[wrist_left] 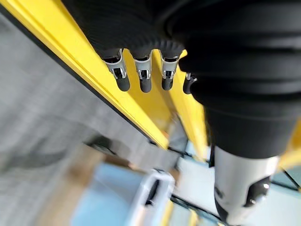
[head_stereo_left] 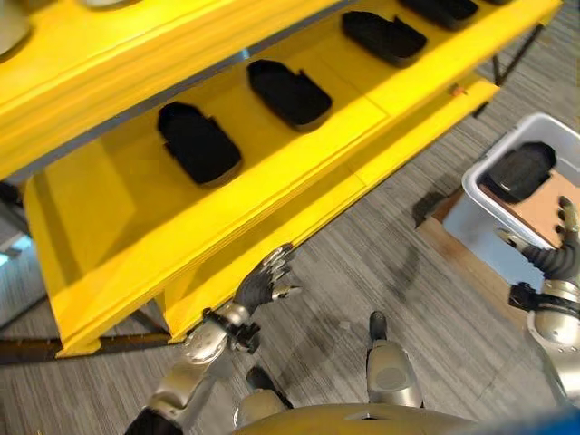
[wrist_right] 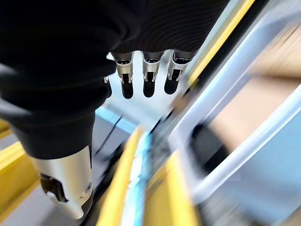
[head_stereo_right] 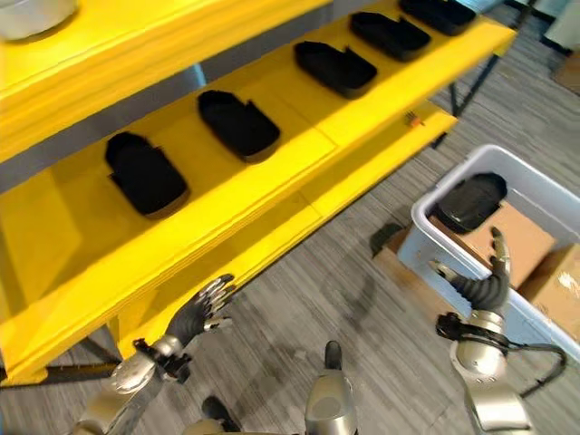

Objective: Move parts from the plastic box to the shelf.

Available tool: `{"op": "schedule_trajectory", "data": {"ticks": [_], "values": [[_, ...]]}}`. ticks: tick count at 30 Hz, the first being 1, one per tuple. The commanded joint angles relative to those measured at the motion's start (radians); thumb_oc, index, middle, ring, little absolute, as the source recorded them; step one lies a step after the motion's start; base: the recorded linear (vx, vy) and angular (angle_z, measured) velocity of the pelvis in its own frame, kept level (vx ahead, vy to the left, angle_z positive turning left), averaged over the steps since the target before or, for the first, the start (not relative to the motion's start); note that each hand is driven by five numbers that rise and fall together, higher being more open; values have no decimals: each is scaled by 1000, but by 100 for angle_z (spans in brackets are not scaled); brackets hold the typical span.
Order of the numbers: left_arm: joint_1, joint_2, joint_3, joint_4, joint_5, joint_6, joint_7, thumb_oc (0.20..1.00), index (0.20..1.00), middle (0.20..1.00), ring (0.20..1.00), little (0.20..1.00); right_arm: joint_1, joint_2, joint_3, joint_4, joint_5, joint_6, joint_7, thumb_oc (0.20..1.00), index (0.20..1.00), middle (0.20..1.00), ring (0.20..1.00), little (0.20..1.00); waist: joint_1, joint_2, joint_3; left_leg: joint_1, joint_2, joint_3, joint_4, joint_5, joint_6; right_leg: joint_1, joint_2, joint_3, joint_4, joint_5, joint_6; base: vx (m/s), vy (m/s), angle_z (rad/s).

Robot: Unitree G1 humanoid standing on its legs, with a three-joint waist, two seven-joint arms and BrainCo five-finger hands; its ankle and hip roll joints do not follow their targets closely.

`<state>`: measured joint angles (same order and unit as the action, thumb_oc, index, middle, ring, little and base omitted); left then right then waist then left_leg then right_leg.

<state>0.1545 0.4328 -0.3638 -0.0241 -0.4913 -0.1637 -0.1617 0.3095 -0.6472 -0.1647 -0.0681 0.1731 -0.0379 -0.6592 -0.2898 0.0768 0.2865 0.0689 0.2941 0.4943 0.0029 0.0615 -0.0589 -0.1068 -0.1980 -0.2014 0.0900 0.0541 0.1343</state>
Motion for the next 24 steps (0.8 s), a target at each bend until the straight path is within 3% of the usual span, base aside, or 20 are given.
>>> {"op": "schedule_trajectory", "data": {"ticks": [1,5,10,15,19,22,23,24], "values": [[55,76,24,-54,-44,-53,-32,1000,1000,1000,1000,1000,-20,35,-54,-18,-46,-35,-99,1000,1000,1000,1000,1000,12,-71,13,-35,-101,-32,62,-147,45,18,0,67,125,-153,-2,-66,-129,-4],[43,76,-2,-49,-46,-56,-44,1000,1000,1000,1000,1000,-12,23,-104,25,-31,-17,-172,1000,1000,1000,1000,1000,-19,-44,22,-36,-96,-37,63,-140,37,9,21,87,152,-183,-24,-37,-83,-8],[-19,62,-65,-37,-40,-86,-53,1000,1000,1000,1000,1000,-21,9,-149,89,-30,-10,-242,1000,1000,1000,1000,1000,-77,12,37,-32,-100,-40,49,-129,21,-24,59,137,152,-193,-43,-83,-30,-21],[-86,51,-111,-34,-53,-147,-47,1000,1000,1000,1000,1000,-16,1,-169,130,-25,-27,-256,1000,1000,1000,1000,1000,-126,38,43,-25,-98,-43,34,-122,7,-36,72,169,135,-183,-45,-78,-67,-26],[-167,25,-148,-41,-63,-192,-74,1000,1000,1000,1000,1000,-10,3,-176,137,-43,-76,-252,1000,1000,1000,1000,1000,-163,47,45,-23,-87,-49,20,-112,-1,-47,78,190,147,-191,-47,-102,-138,-17],[-295,-20,-187,-53,-73,-201,-35,1000,1000,1000,1000,1000,-49,-27,-149,112,-88,-107,-170,1000,1000,1000,1000,1000,-197,53,38,-15,-67,-71,-3,-95,-22,-55,85,221,173,-213,-52,-135,-265,-24],[-322,-35,-174,-39,-99,-186,43,1000,1000,1000,1000,1000,-84,-31,-82,73,-129,-106,-79,1000,1000,1000,1000,1000,-180,32,17,-8,-34,-120,-2,-67,-41,-63,94,236,163,-188,-62,143,-271,-45],[-318,-38,-152,-26,-106,-177,102,1000,1000,1000,1000,1000,-95,-29,-34,43,-144,-96,-4,1000,1000,1000,1000,1000,-151,16,6,-5,-44,-198,4,-55,-48,-53,107,264,150,-182,-62,284,-295,-113]]}}
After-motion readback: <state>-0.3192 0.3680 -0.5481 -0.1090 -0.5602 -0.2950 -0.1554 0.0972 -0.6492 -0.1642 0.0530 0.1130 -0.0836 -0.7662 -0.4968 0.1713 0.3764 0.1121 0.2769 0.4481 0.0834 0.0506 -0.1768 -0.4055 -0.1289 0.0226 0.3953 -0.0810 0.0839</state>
